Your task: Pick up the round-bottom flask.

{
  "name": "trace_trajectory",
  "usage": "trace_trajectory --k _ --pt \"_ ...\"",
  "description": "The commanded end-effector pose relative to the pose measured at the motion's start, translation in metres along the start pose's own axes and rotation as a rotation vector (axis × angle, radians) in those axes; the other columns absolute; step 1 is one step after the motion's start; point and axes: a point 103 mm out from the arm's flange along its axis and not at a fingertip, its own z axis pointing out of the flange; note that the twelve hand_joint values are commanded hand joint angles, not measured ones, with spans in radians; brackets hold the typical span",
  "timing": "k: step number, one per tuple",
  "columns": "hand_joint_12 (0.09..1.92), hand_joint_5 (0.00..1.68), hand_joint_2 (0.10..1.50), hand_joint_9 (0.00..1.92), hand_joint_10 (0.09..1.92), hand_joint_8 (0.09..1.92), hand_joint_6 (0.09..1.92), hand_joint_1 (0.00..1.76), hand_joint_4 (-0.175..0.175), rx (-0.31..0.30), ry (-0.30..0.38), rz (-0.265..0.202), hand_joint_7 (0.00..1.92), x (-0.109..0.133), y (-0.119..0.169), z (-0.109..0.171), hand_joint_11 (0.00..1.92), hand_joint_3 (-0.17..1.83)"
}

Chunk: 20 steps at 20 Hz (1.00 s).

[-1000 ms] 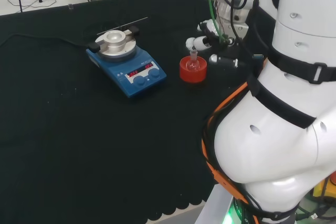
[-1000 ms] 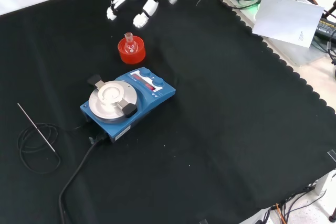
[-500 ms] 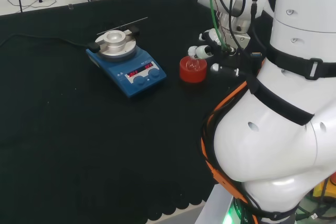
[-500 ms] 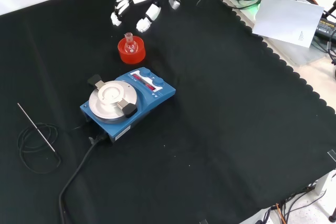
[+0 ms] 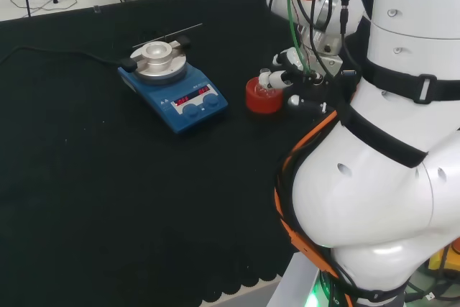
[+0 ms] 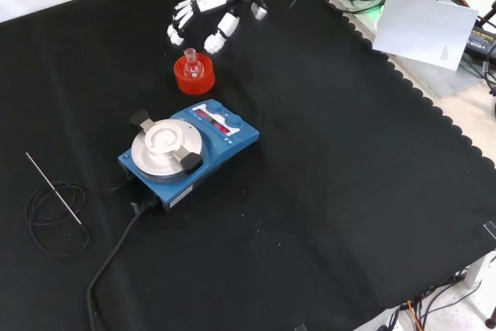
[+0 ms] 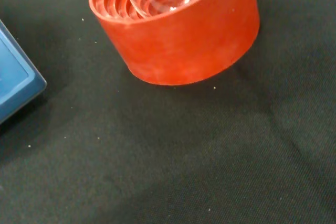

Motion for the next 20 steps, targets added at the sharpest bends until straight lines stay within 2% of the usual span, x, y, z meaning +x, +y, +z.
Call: trace_trajectory --k 1,5,11,20 --pt "1.09 0.55 0.96 0.33 0.63 0.52 0.09 0.72 -0.061 -0.024 0.016 -0.001 0.23 -0.003 0.007 0.009 0.00 0.18" --pt "1.10 0.57 0.94 0.33 0.63 0.52 0.09 0.75 -0.061 -0.046 0.025 -0.009 0.23 -0.001 0.009 0.013 0.00 0.19" --pt "1.11 0.59 0.81 0.34 0.62 0.53 0.11 0.76 -0.063 -0.067 0.044 -0.023 0.24 0.003 0.011 0.015 0.00 0.45" --pt "1.13 0.63 0.79 0.35 0.62 0.53 0.14 0.77 -0.065 -0.075 0.044 -0.032 0.24 0.009 0.013 0.014 0.00 0.50"
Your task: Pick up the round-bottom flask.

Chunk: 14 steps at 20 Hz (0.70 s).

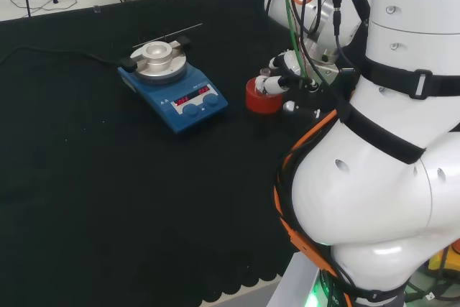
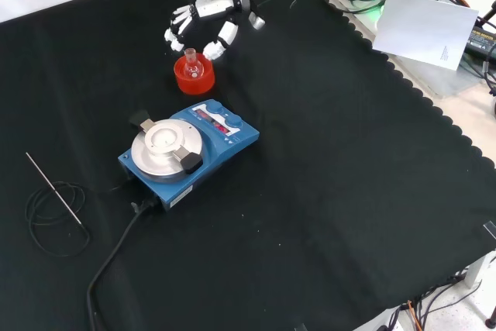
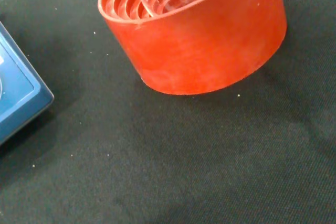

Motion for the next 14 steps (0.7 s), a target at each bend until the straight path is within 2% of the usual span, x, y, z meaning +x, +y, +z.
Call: trace_trajectory --k 1,11,14 --pt "1.13 0.63 0.79 0.35 0.62 0.53 0.15 0.77 -0.066 0.008 -0.003 -0.005 0.24 0.0050 0.0015 0.0007 0.00 0.50" --pt "1.15 0.62 0.78 0.35 0.62 0.54 0.21 0.79 -0.065 0.003 -0.007 -0.006 0.23 0.0071 0.0052 -0.0014 0.00 0.53" --pt "1.16 0.59 0.77 0.35 0.62 0.54 0.31 0.79 -0.065 0.003 -0.007 -0.007 0.23 0.0069 0.0056 -0.0015 0.00 0.55"
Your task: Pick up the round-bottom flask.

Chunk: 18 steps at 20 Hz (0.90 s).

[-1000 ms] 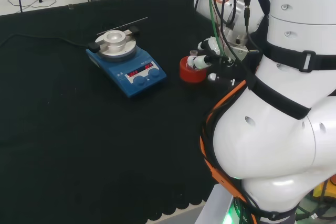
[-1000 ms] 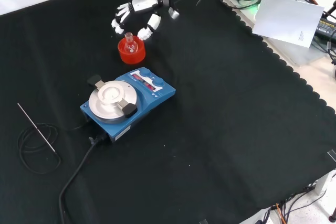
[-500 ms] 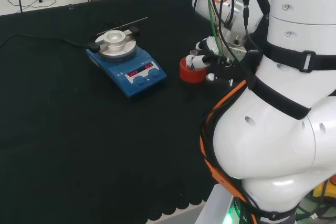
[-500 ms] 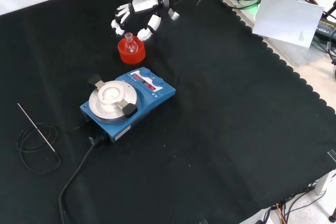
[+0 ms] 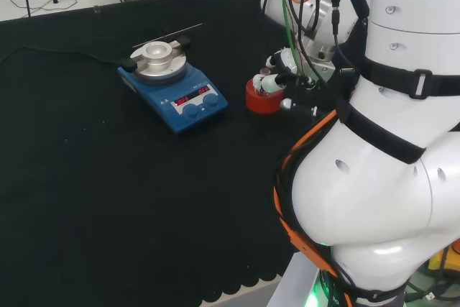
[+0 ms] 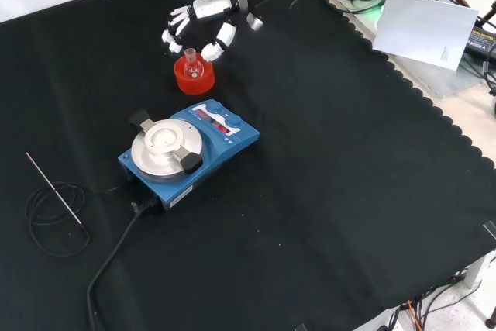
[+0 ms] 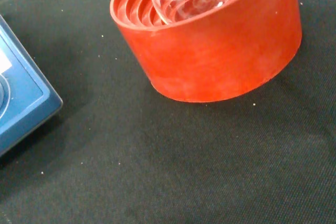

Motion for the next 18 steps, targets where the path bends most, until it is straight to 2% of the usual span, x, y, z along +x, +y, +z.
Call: trace_trajectory --k 1,18 --pt "1.17 0.57 0.77 0.35 0.63 0.55 0.35 0.79 -0.065 0.001 0.002 -0.002 0.23 -0.0004 0.0010 -0.0004 0.00 0.55" --pt "1.17 0.54 0.77 0.35 0.63 0.55 0.49 0.80 -0.065 0.003 0.009 -0.002 0.23 -0.0040 0.0083 0.0020 0.00 0.56"
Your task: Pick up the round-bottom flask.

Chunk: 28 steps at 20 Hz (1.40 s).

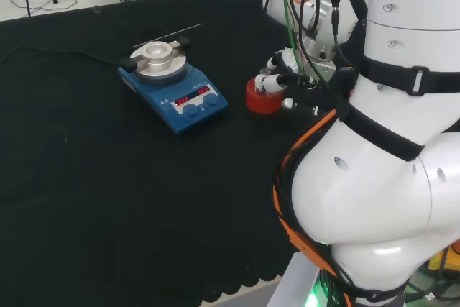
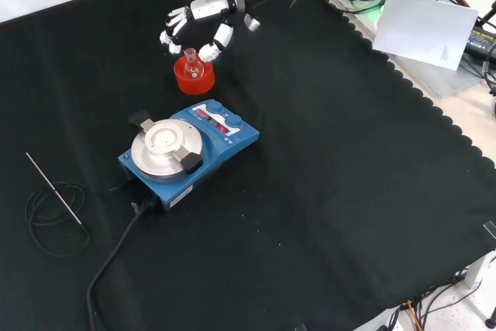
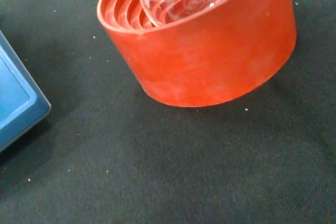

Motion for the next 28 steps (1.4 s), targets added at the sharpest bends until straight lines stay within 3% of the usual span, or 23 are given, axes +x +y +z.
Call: trace_trajectory --k 1,10,14,23,25,26,28 --pt "1.17 0.54 0.78 0.35 0.63 0.55 0.49 0.80 -0.065 -0.003 0.005 -0.002 0.23 0.0017 0.0015 -0.0007 0.00 0.56" --pt "1.18 0.56 0.78 0.35 0.63 0.56 0.58 0.81 -0.064 -0.005 -0.004 -0.002 0.23 0.0032 0.0029 0.0029 0.00 0.56" --pt "1.19 0.65 0.80 0.36 0.64 0.56 0.68 0.83 -0.068 -0.020 -0.010 -0.005 0.24 0.0041 0.0029 0.0031 0.00 0.57" --pt "1.35 0.80 0.94 0.45 0.63 0.57 0.85 0.78 -0.062 -0.066 -0.024 -0.010 0.25 0.0051 0.0022 0.0031 0.00 0.58" --pt "1.36 0.77 1.08 0.46 0.64 0.59 1.18 0.87 0.074 -0.076 -0.030 -0.007 0.26 0.0055 0.0020 0.0025 0.02 0.32" --pt "1.36 0.77 1.14 0.47 0.65 0.60 1.26 0.89 0.112 -0.087 -0.033 -0.007 0.26 0.0059 0.0018 0.0019 0.02 0.20" --pt "1.36 0.78 1.19 0.49 0.65 0.62 1.31 0.92 0.133 -0.106 -0.039 -0.005 0.29 0.0067 0.0013 0.0001 0.05 0.09"
